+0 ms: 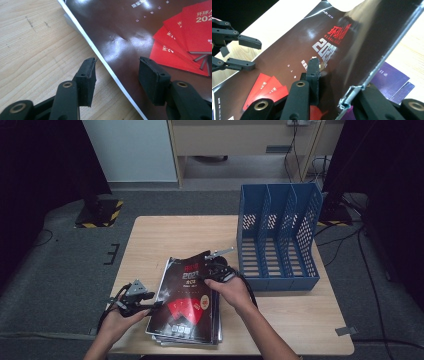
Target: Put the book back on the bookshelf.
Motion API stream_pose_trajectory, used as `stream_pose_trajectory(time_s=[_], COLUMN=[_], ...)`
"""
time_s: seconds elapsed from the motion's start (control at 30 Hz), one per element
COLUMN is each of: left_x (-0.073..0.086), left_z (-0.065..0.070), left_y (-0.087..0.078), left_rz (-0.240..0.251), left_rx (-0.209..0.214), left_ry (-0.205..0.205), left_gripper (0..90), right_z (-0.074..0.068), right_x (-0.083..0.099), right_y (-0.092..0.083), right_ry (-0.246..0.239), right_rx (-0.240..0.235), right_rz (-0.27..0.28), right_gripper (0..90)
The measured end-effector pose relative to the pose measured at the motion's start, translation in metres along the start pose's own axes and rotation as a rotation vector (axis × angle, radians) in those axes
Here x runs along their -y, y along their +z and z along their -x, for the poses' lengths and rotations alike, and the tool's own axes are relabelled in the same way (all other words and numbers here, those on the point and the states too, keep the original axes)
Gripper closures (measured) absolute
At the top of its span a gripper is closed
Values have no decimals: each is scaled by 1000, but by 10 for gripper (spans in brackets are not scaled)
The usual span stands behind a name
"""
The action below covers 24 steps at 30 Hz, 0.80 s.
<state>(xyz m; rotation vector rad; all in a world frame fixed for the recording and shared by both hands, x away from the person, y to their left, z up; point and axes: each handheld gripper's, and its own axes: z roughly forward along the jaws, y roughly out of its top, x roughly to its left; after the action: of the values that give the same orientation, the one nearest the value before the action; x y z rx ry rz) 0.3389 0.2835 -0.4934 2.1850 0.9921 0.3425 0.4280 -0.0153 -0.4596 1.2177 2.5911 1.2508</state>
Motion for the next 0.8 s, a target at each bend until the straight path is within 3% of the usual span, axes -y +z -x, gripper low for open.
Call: stream_pose_trajectory(time_s=[0.27,0.53,0.73,0.8], left_x=[0,0,-1,-2], left_z=[1,0,-1,-2], left_y=[0,0,0,0], left_rz=[-1,0,-10,-19], left_rx=[-13,-14,-26,-23], left_ry=[7,-12,-37,-38], left_gripper=[455,435,400,347], right_z=[-1,-2,-3,-4], right_x=[0,-3,-6,-8], right_y=[-1,-1,-2,-2], right_ry=[0,-1,9,11], right_rx=[1,-12,-19,-20], right_rz=[7,31,40,37], right_gripper=[759,773,791,798])
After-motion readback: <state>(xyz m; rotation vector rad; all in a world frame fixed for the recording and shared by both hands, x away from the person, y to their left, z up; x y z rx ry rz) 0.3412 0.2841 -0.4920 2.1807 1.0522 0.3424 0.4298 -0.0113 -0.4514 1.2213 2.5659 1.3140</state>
